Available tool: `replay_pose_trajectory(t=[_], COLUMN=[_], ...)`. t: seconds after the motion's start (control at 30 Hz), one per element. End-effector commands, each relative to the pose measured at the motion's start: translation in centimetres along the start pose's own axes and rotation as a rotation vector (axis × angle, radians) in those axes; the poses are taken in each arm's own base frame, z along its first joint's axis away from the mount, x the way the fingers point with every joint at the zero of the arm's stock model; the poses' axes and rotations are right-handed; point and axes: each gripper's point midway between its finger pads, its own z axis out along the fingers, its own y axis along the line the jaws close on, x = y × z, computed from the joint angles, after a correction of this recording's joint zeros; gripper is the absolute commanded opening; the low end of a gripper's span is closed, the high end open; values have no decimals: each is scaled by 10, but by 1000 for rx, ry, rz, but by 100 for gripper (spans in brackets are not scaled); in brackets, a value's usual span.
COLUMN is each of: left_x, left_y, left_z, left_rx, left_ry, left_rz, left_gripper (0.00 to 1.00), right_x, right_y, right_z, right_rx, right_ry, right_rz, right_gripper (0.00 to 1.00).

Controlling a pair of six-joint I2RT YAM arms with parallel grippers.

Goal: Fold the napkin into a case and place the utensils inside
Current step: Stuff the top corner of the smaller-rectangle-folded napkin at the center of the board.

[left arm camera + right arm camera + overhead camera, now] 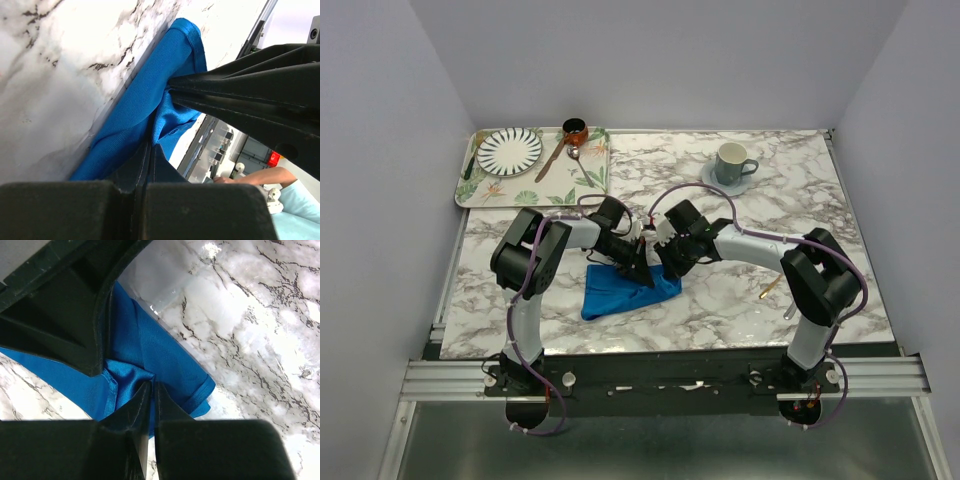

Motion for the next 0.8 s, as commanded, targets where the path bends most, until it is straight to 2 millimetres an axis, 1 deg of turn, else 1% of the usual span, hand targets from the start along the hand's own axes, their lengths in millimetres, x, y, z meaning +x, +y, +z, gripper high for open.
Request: replay_pose_trajectory(t=[0.0,0.07,0.17,0.23,0.33,0.4,0.43,0.57,0.63,0.73,0.77], left_x=[-1,-1,-1,0,0,0,0,0,0,0,0], left_y=[37,37,37,38,39,39,39,40,40,40,40], left_z=[7,7,7,7,7,7,7,7,7,7,7], left_rx=[-121,-119,-118,-119,-119,-118,-116,-120,-120,-119,-119], left_ry=[-16,-17,-17,-16,-14,-14,-13,-14,-15,-18,-17], left_rz=[-13,-14,-16,-15,-19,-21,-23,-26,-25,-25,-26], left_gripper=[0,0,0,0,0,0,0,0,0,0,0], right_x=[5,6,0,-5,-7,-10,-6,-7,-6,-5,-5], right_y=[3,8,17,18,10,1,-3,-24,-27,-23,-18], right_z=[1,2,0,-4,-7,-13,-14,-19,-18,-13,-13], right_rx=[-6,-19,-58,-60,-7,49,68,158,163,133,105], right_ry=[37,40,18,-2,-17,-44,-41,-65,-62,-48,-47], right_rz=[-28,-46,-55,-51,-36,-29,-12,32,34,19,19], right_gripper=[19,21,23,23,23,22,21,20,20,18,18])
